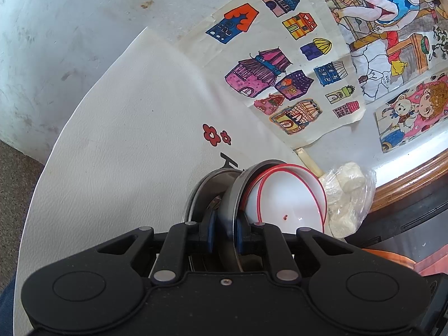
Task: Organize plates and bowls
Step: 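Lower the steel bowl with both grippers onto the steel plate stack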
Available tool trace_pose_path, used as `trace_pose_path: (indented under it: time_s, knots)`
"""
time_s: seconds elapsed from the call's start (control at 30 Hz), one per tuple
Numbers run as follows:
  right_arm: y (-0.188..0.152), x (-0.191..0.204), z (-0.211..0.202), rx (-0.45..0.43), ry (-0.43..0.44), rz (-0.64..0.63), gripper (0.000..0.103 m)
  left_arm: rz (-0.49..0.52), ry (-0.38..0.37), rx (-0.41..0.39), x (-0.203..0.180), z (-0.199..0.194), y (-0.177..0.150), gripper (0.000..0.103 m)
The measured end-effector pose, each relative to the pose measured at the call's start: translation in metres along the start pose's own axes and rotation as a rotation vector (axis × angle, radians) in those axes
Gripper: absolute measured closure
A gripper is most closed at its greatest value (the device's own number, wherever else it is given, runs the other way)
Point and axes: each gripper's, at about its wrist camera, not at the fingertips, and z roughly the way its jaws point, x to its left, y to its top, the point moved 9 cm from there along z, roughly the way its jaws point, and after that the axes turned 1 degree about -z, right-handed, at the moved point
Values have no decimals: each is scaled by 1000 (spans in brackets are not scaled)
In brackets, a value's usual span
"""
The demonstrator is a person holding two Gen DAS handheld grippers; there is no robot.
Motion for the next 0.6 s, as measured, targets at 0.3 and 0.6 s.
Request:
trace_pose_path:
  time_s: [0.3,0.6]
  knots:
    - [0,0,0,-4,0,3,76,1,-1,1,1,0,0,88]
    - [0,0,-1,-18,0,0,76,1,0,-2,1,0,0,88]
